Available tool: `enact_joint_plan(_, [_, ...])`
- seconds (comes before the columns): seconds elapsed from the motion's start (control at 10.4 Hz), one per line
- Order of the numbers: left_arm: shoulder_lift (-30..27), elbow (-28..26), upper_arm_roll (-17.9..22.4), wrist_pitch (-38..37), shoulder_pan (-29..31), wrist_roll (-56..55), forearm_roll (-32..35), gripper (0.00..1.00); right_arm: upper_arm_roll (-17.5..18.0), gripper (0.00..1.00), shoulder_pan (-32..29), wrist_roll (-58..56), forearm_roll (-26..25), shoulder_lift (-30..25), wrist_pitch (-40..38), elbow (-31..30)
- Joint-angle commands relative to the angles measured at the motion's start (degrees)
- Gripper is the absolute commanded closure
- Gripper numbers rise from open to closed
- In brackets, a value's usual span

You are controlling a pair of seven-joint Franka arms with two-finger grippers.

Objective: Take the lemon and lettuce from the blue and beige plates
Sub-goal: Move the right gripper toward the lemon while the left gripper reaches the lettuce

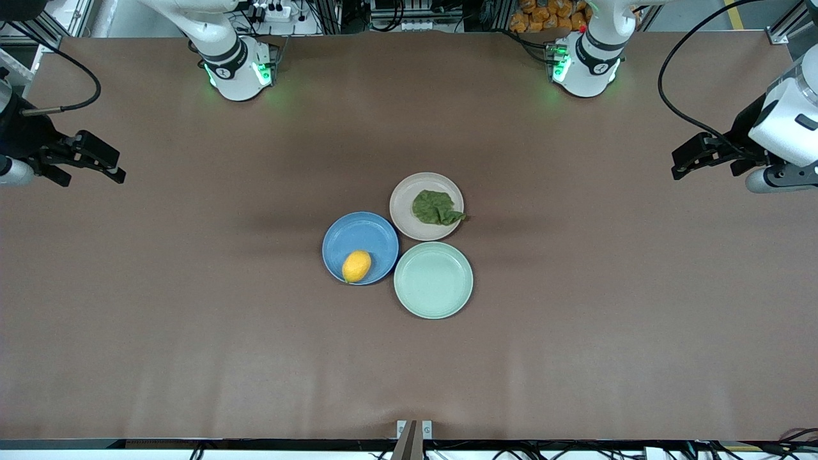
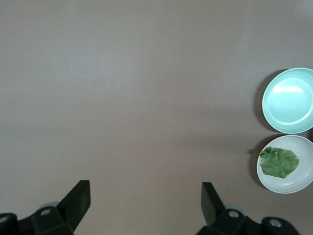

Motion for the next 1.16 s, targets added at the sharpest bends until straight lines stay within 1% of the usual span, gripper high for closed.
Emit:
enact_joint_plan(0.0, [-0.1, -0.2, -0.2, 0.1, 0.4, 1.1, -0.4, 0.0, -0.3, 0.0, 0.2, -0.5, -0.1, -0.6, -1.1, -0.5])
enact_joint_plan(0.29, [1.0, 0.0, -0.3, 0.1, 0.1, 1.1, -0.4, 0.0, -0.3, 0.0, 0.2, -0.4, -0.1, -0.6, -1.0, -0.5])
enact_joint_plan(0.48, [3.7, -0.9, -1.1, 0.0, -0.7, 1.1, -0.6, 0.0, -0.1, 0.0, 0.8, 0.0, -0.1, 0.1, -0.3, -0.5])
enact_joint_plan(0.67, [6.3, -2.7, -1.4, 0.8, -4.5, -0.8, -1.2, 0.0, 0.2, 0.0, 2.8, 1.0, 0.5, 2.7, 1.4, -0.5])
enact_joint_plan(0.77, [8.1, -3.5, -1.7, 1.8, -5.6, -1.8, -1.8, 0.0, 0.3, 0.0, 4.4, 4.3, 0.9, 4.9, 3.5, -0.5])
enact_joint_plan(0.87, [8.3, -6.1, -1.9, 4.7, -6.6, -3.2, -2.5, 0.0, 0.3, 0.0, 5.8, 9.4, 3.0, 7.6, 6.9, -0.5])
enact_joint_plan(0.96, [8.3, -9.7, -2.0, 8.9, -7.4, -5.0, -3.3, 0.0, 0.4, 0.0, 9.4, 15.0, 3.3, 11.0, 11.1, -0.5])
enact_joint_plan(1.06, [8.3, -12.9, -2.0, 12.9, -7.9, -6.6, -5.7, 0.0, 0.4, 0.0, 12.0, 21.7, 3.4, 14.0, 14.8, -0.1])
